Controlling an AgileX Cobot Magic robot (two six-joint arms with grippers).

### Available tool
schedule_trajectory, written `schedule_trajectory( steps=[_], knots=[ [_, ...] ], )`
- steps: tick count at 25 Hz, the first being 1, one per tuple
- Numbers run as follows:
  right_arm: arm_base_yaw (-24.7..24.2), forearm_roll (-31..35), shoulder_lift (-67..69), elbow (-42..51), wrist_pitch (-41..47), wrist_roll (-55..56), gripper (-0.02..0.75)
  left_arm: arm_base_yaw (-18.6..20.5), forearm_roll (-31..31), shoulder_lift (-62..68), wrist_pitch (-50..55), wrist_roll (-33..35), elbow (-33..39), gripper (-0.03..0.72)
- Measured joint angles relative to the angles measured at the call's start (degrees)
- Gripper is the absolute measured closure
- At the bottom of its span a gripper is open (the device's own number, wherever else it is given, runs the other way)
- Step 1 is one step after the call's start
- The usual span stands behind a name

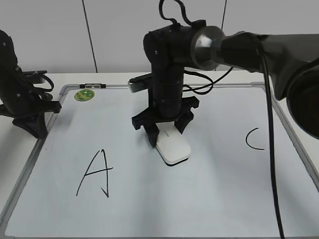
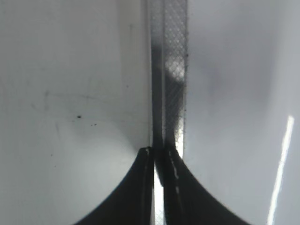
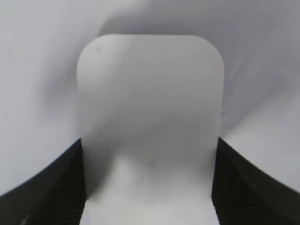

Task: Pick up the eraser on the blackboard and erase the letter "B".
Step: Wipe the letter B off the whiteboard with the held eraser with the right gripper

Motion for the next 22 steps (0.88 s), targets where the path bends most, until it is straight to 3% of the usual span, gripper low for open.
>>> schedule_trajectory(
  steps=[9, 22],
  knots=[
    [-6.93, -0.1, 0.0, -0.22, -0.56, 0.69, 0.209, 0.0, 0.0, 0.0, 0.0, 0.0, 0.0, 0.669],
    [-9.62, -0.59, -3.65, 0.88, -0.81, 0.79, 0.209, 0.0, 0.12, 0.0, 0.13, -0.08, 0.0, 0.669]
  ],
)
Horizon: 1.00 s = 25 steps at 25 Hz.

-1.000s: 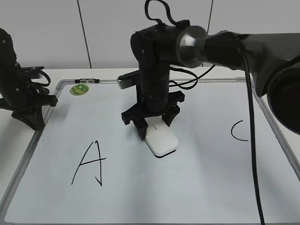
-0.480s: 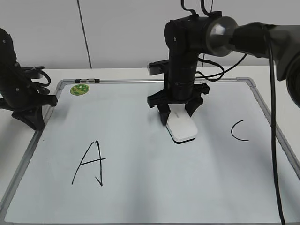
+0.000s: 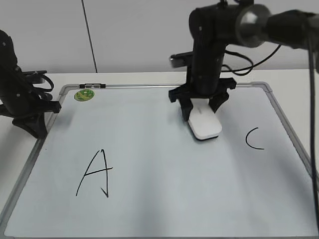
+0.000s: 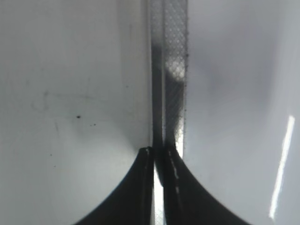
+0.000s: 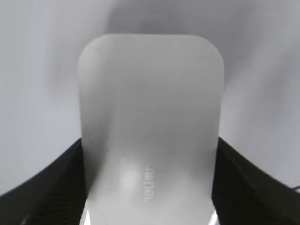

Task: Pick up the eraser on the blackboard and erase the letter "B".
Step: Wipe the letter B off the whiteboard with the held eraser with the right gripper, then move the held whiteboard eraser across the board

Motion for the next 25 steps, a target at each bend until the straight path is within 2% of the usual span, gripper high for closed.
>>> schedule_trajectory(
  steps=[5, 13, 19, 25],
  knots=[
    [-4.09, -0.03, -6.57, 1.06, 0.0, 0.0, 0.209, 0.0, 0.0, 0.0, 0.0, 0.0, 0.0, 0.669],
    [-12.25, 0.16, -14.22, 14.92, 0.0, 0.0, 0.209, 0.0, 0.0, 0.0, 0.0, 0.0, 0.0, 0.669],
    [-18.06, 3.04, -19.49, 24.97, 0.0, -1.65, 0.209, 0.0, 0.0, 0.0, 0.0, 0.0, 0.0, 0.669],
    [-21.6, 5.41, -19.79, 31.83, -0.24, -4.99, 0.209, 0.0, 0.0, 0.0, 0.0, 0.0, 0.0, 0.669]
  ],
)
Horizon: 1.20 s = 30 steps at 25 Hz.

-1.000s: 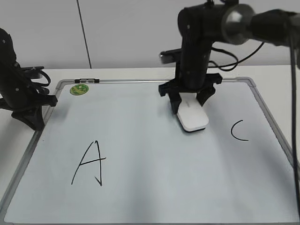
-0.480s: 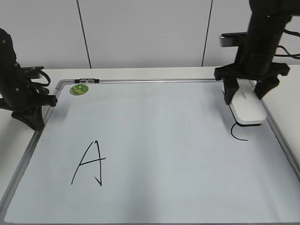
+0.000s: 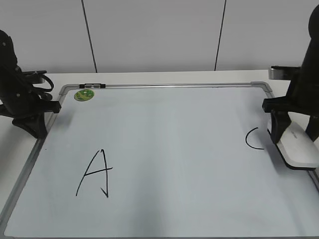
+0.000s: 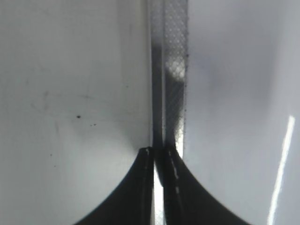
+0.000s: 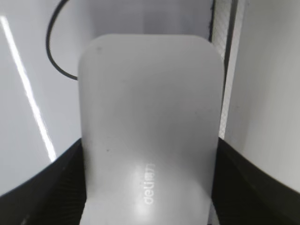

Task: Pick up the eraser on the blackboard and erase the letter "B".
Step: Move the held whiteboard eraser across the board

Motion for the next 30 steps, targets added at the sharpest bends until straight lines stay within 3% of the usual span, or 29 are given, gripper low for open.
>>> schedule_trajectory(
  steps=[30],
  knots=[
    [-0.35, -3.44, 3.7, 0.75, -5.24, -1.0, 0.209, 0.0, -0.1, 0.0, 0.0, 0.0, 0.0, 0.669]
  ],
)
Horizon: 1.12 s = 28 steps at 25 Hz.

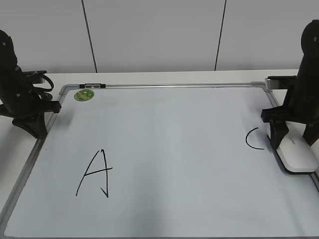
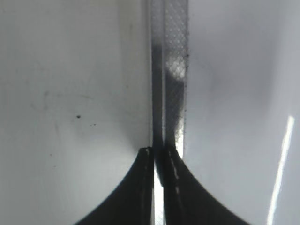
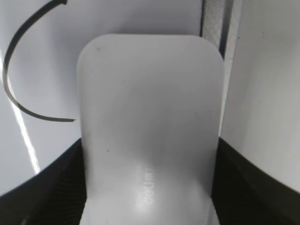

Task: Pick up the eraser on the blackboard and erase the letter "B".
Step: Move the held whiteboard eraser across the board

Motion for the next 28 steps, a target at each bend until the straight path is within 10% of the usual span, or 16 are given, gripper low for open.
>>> schedule_trajectory(
  steps=[22, 28],
  knots=[
    [0.0, -0.96, 0.56, -1.7, 0.22, 0.0, 0.108, 0.0, -0.63, 0.0, 0.0, 0.0, 0.0, 0.659],
    [0.0, -1.06, 0.56, -1.86, 0.98, 0.32, 0.108, 0.0, 0.64, -0.53, 0.14, 0.39, 0.23, 0.457]
  ],
)
